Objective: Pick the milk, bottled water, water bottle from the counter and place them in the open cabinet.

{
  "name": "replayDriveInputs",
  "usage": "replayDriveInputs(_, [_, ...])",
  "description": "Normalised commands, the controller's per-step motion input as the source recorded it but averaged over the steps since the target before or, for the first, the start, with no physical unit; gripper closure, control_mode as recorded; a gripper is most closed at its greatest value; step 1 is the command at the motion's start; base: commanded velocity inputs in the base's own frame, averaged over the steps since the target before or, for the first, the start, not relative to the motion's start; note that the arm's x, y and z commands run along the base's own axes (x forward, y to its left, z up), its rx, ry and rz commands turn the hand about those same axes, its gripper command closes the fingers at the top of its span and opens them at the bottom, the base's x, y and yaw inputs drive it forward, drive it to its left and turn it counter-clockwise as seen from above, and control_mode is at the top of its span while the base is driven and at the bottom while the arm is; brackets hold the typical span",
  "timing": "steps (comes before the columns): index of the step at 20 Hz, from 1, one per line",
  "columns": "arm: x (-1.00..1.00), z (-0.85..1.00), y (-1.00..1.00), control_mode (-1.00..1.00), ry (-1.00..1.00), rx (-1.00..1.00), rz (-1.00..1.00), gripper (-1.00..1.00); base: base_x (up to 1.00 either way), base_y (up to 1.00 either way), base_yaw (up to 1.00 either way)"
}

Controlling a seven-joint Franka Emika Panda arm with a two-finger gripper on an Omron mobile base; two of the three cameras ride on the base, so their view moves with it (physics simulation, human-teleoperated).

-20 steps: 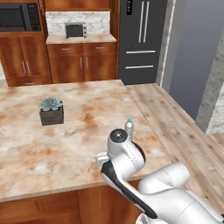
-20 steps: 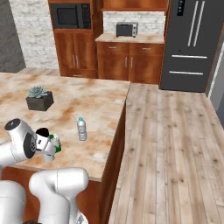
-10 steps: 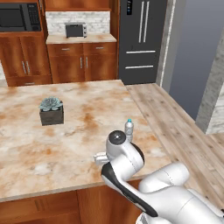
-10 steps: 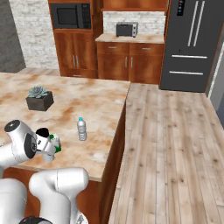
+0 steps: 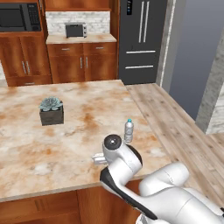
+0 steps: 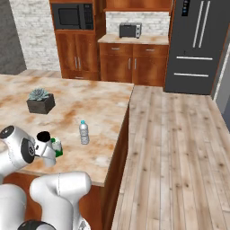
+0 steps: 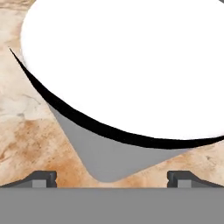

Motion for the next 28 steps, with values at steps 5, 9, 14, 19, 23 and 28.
replayDriveInputs(5, [0.1, 0.0, 0.0, -1.0, -0.01, -0.04, -0.07, -1.0, 0.0, 0.0, 0.0])
replayDriveInputs(9, [0.23, 0.0, 0.0, -1.0, -0.07, -0.02, -0.02, -1.0, 0.0, 0.0, 0.0])
replayDriveInputs(14, [0.1, 0.0, 0.0, -1.0, -0.01, 0.0, -0.05, -1.0, 0.0, 0.0, 0.0])
replayDriveInputs(19, [0.22, 0.0, 0.0, -1.0, 0.0, 0.0, -0.04, 1.0, 0.0, 0.0, 0.0])
replayDriveInputs(23, [0.04, 0.0, 0.02, -1.0, 0.0, 0.0, -0.03, 1.0, 0.0, 0.0, 0.0])
replayDriveInputs(28, [-0.05, 0.0, 0.0, -1.0, -0.01, 0.0, -0.01, 1.0, 0.0, 0.0, 0.0])
